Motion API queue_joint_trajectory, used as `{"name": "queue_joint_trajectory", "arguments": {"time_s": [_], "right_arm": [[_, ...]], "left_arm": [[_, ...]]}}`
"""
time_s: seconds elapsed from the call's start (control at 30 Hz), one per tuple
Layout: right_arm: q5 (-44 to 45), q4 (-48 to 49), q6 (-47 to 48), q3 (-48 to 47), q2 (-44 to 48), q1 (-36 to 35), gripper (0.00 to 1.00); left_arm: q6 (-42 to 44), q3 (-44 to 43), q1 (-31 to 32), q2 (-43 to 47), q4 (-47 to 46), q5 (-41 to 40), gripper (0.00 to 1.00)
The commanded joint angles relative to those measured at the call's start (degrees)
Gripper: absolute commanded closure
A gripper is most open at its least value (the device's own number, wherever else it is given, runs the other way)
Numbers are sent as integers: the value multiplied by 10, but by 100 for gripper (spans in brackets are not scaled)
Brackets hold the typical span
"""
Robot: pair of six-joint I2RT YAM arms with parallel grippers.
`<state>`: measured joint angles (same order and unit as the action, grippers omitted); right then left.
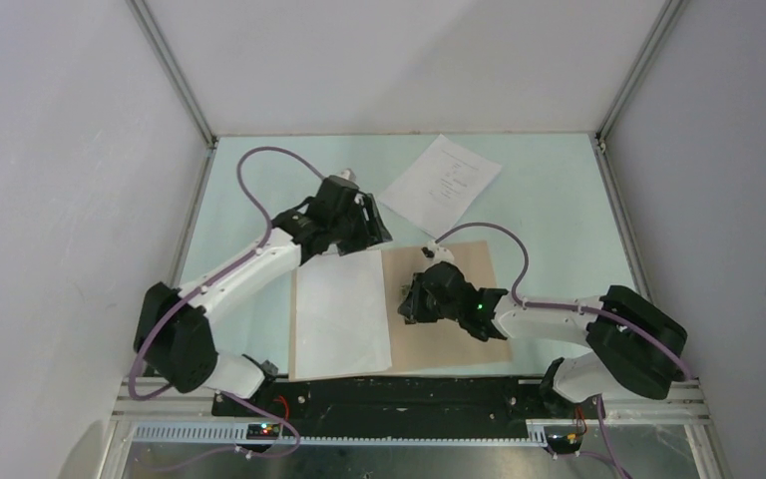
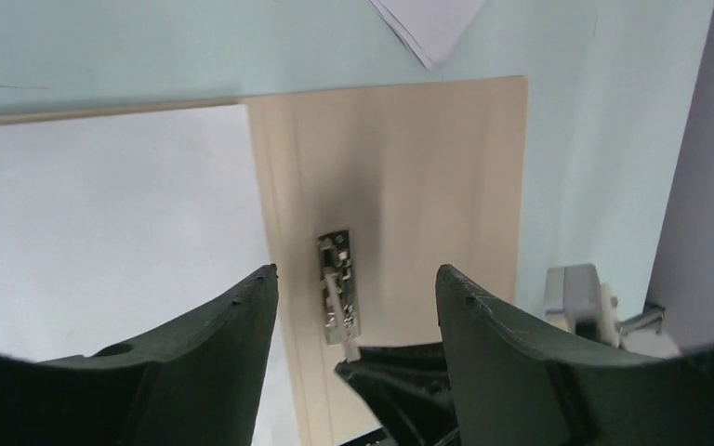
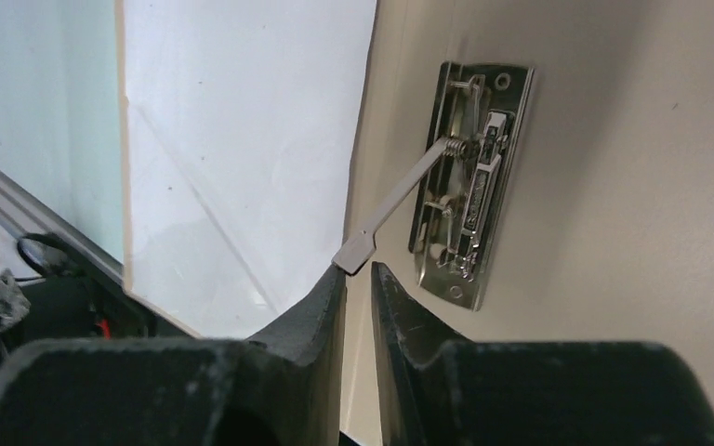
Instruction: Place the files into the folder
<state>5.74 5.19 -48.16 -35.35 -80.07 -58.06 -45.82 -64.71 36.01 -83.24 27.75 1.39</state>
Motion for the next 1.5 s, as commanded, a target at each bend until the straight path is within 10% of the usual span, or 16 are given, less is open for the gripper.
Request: {"name": "queue_joint_trajectory", "arguments": {"time_s": [0.0, 1.17, 1.47], "right_arm": [[-35, 73, -5, -13, -28, 58, 80], [-102, 4, 80, -299, -259, 208, 65], [-136, -22, 97, -309, -220, 239, 70]], "left_arm": [[31, 11, -16, 61, 26, -34, 32], [87, 47, -15, 100, 33, -7, 28], [51, 69, 105, 20, -18, -28, 37]]}}
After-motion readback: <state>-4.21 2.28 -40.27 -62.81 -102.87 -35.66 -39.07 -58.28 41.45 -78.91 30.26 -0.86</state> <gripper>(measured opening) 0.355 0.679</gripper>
